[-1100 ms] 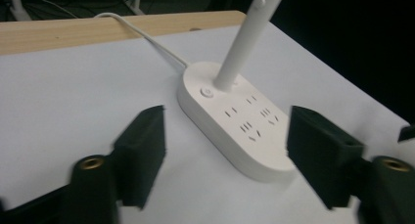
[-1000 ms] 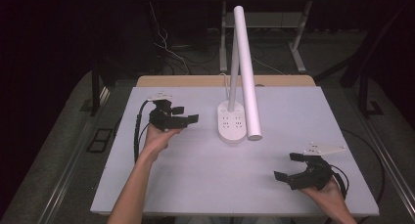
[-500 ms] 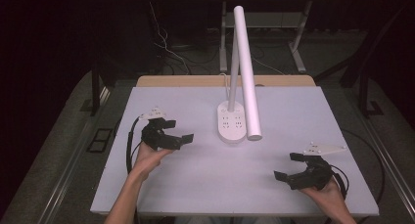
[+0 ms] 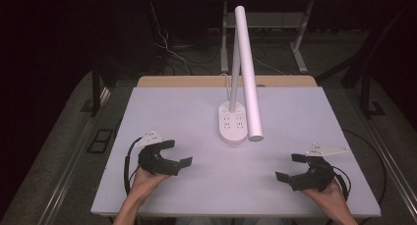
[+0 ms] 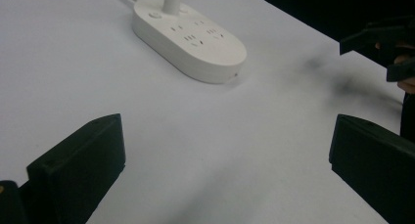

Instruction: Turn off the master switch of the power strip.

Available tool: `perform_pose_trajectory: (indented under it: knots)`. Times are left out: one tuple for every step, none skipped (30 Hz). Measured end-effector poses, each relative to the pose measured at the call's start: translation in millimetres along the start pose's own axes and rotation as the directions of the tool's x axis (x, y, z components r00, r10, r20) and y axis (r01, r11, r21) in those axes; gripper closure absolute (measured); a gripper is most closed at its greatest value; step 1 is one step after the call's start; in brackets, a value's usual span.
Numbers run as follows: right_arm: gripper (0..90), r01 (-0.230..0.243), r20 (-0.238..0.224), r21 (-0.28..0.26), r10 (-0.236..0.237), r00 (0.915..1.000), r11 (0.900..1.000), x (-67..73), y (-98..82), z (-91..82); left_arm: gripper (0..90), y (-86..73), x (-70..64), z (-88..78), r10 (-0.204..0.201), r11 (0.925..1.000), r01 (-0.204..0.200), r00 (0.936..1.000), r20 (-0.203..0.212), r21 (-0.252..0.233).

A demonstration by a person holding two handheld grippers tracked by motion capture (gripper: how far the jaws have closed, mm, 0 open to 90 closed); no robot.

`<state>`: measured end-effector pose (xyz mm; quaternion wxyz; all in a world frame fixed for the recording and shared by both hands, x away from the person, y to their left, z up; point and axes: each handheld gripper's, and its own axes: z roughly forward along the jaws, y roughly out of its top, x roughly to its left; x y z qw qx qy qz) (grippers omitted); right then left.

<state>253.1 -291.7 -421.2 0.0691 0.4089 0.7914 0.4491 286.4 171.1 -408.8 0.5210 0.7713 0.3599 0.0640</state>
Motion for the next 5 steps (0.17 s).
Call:
perform_pose_trajectory:
  knots:
    - [0.3,0.0,0.0,0.0,0.0,1.0,1.0,0.2,-0.1,0.0,0.0,-1.9,-1.7,-0.6,-0.001,1.0,0.001,1.0,0.004,-0.008]
    - [0.3,0.001,0.002,-0.001,-0.001,1.0,1.0,0.5,-0.2,-0.1,0.0,-3.1,-2.8,-0.7,0.002,1.0,-0.002,1.0,0.008,-0.008]
    - [0.3,0.002,0.002,-0.002,-0.002,1.0,1.0,0.6,-0.2,-0.3,0.0,-3.8,-3.9,0.0,0.004,1.0,-0.004,0.9999,0.009,-0.008]
    - [0.2,0.002,0.0,-0.002,-0.002,1.0,1.0,0.8,-0.3,-0.4,0.0,-4.3,-4.9,0.5,0.017,0.9998,-0.017,0.9998,0.008,0.0]
    - [0.3,0.004,0.0,-0.003,-0.004,1.0,1.0,0.7,-0.4,-0.4,0.0,-4.5,-6.0,0.9,0.024,0.9997,-0.024,0.9997,0.008,0.005]
